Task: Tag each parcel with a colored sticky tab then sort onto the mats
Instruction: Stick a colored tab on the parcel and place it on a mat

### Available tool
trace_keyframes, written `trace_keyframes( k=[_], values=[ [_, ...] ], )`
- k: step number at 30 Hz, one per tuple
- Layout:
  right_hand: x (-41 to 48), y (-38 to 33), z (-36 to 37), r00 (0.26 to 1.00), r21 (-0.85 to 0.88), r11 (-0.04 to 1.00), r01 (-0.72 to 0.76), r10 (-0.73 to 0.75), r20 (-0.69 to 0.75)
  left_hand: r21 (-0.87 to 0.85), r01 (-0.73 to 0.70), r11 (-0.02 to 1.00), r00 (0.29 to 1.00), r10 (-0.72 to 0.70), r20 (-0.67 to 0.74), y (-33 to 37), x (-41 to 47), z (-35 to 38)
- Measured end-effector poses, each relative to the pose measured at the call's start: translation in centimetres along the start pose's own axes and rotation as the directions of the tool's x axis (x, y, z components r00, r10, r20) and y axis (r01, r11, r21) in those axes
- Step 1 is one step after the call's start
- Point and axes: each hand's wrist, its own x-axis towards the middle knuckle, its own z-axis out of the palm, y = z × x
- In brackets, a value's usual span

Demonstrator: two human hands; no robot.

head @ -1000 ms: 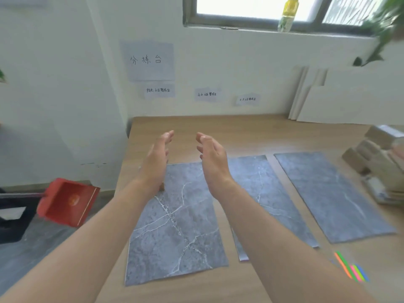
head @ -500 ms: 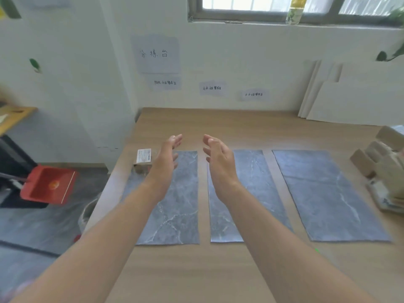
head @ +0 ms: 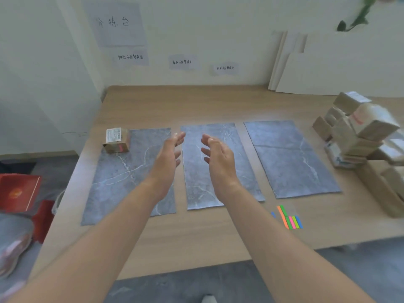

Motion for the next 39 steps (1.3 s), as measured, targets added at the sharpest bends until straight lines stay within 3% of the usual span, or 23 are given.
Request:
trace_keyframes(
  k=[13,29,39],
  values=[
    [-1.2,2.8,-11.4,0.990,0.054,0.997,-0.050,0.056,-0.128,0.091,0.091,0.992,0.991,-0.099,0.095,-3.1,-2.0,10.2],
    [5.2,-2.4,-44.8,0.972,0.040,0.999,0.034,-0.024,-0.233,0.060,0.048,0.997,0.987,-0.057,0.154,-2.0,-0.3,43.8],
    [11.1,-6.1,-58.5,0.922,0.003,0.996,0.086,-0.078,-0.380,0.087,0.009,0.996,0.962,-0.032,0.272,-0.8,5.6,58.6]
  ],
)
